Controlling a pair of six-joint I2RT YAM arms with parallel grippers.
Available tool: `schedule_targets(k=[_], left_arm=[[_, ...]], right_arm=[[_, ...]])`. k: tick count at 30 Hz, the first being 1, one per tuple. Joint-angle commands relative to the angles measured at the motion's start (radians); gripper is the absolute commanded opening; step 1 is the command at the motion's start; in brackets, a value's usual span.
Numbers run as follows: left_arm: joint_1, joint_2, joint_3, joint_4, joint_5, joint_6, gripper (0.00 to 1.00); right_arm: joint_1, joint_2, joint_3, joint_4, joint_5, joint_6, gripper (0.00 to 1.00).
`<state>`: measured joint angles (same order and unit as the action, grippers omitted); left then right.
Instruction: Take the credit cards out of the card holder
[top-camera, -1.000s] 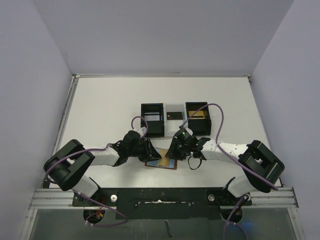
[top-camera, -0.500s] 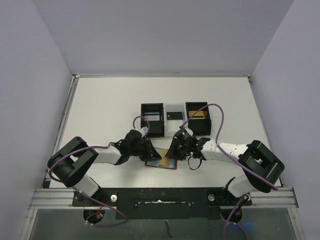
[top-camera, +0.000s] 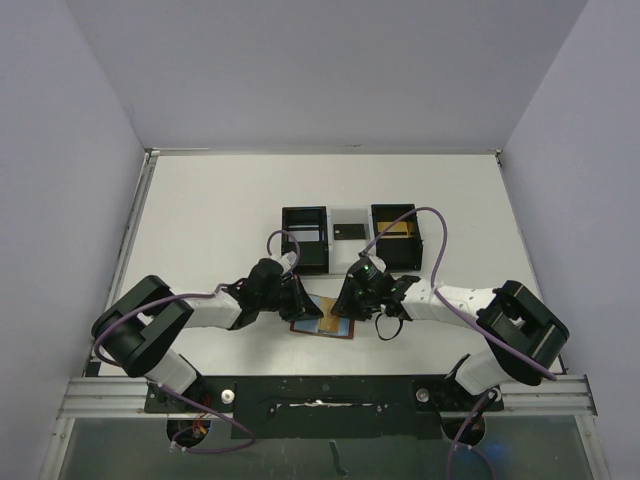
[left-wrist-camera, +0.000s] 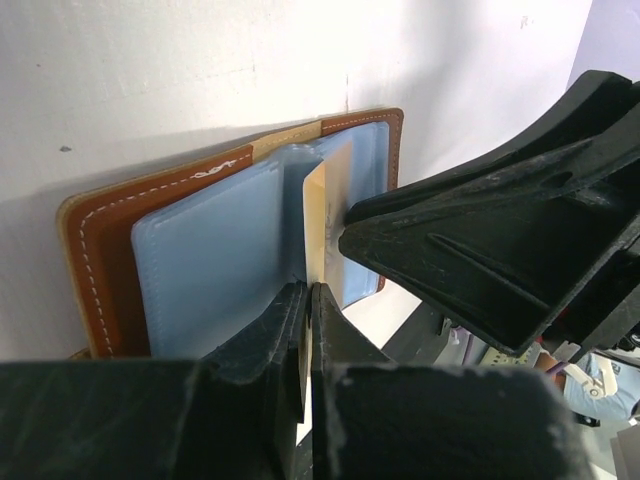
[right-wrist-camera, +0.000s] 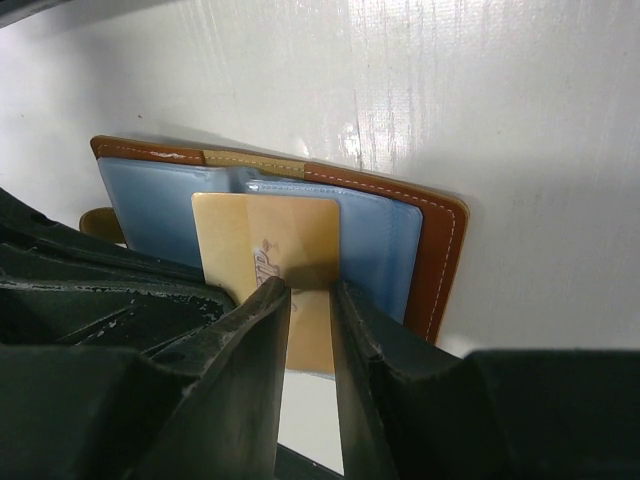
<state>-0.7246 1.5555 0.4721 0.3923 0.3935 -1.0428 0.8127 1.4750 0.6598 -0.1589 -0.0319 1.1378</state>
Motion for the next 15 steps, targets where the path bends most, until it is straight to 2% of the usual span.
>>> schedule_targets(k=[1, 4, 9, 15], left_arm=[[0.004, -0.046, 0.017, -0.015, -0.032, 0.045, 0.00], [0.004, -0.020, 0.036, -0.019, -0.011, 0.064, 0.00], [-0.002, 0.025, 0.041, 0.055, 0.042, 0.032, 0.13], [-0.006, 0.037, 0.039, 0.077, 0.041, 0.022, 0.12]], right_arm=[[0.004, 0.017, -0.014, -0.102, 0.080, -0.023, 0.25], [0.005, 0.019, -0.026, -0.063, 0.063, -0.033, 0.22], [0.007, 0.031, -0.032, -0.058, 0.065, -0.022, 0.21], [0.008, 0.034, -0.038, -0.063, 0.068, -0.016, 0.21]])
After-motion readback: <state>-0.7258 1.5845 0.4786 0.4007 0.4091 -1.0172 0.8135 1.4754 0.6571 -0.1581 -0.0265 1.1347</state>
